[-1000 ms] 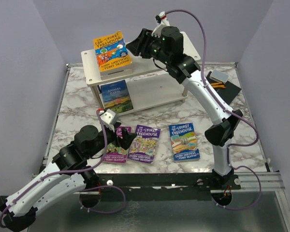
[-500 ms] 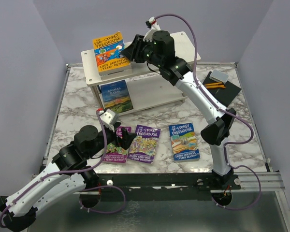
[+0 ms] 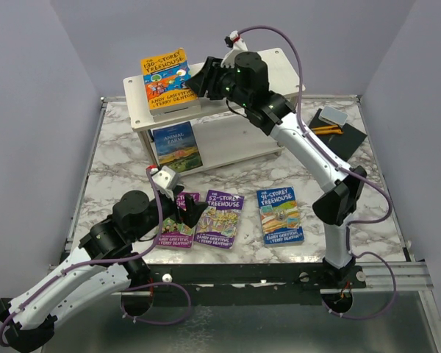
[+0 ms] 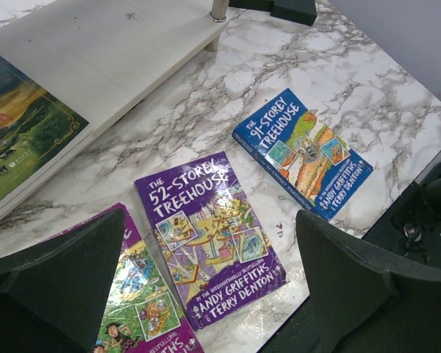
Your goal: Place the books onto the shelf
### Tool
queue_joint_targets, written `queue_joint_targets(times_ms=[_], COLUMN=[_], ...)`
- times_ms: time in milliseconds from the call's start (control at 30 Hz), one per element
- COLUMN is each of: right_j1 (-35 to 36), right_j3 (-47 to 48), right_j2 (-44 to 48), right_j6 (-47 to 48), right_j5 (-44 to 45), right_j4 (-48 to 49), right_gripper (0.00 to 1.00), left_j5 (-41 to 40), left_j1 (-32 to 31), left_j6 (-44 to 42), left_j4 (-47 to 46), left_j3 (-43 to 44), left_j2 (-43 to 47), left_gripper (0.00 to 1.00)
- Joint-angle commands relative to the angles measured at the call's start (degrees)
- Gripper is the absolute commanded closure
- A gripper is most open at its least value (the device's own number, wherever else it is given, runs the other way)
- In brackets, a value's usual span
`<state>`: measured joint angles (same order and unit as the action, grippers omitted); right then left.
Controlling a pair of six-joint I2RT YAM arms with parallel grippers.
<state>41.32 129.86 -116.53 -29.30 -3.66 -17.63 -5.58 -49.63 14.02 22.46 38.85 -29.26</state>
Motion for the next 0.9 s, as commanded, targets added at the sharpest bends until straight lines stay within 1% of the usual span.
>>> queue_joint_targets(times_ms=[0, 67, 167, 267, 367, 467, 600, 733, 867], right_j1=[0.5, 0.6, 0.6, 0.5, 0.5, 0.5, 0.5, 0.5, 0.4], right_j3=[-7.8, -13.5, -22.8, -34.3, -44.5, -52.6, -61.6, -69.6, -77.3], right_j2=[9.2, 13.8, 21.6, 30.2, 39.8, 47.0, 54.0, 58.8, 61.9], right_j6=[2.0, 2.7, 3.7, 4.4, 4.6, 3.7, 1.1, -2.6, -8.7], right_j5=[3.0, 3.3, 6.4, 8.9, 12.5, 17.1, 21.7, 25.9, 27.6], right_j4=[3.9, 5.7, 7.0, 7.2, 6.1, 2.3, -4.0, -10.3, -14.6], right_gripper=[0.45, 0.43, 0.41, 0.39, 0.38, 0.35, 0.31, 0.27, 0.23], left_j5=[-1.1, -1.2, -1.5, -1.5, -1.3, -1.1, 0.8, 4.4, 9.3], left_j1=[-0.1, -0.1, -0.1, -0.1, -0.1, -0.1, -0.2, -0.2, -0.2], left_j6=[-0.2, 0.2, 1.5, 2.6, 5.7, 7.6, 8.9, 10.1, 12.9], left_j4=[-0.6, -0.6, -0.7, -0.6, -1.6, -3.0, -5.6, -8.4, -12.4], left_j3=[-0.4, -0.4, -0.4, 0.1, 0.3, 0.6, 0.5, 0.7, 0.3], left_j2=[-0.1, -0.4, -1.1, -2.2, -3.6, -6.0, -10.6, -16.3, -22.2], left_gripper=[0.01, 0.01, 0.01, 0.01, 0.01, 0.01, 0.01, 0.01, 0.01])
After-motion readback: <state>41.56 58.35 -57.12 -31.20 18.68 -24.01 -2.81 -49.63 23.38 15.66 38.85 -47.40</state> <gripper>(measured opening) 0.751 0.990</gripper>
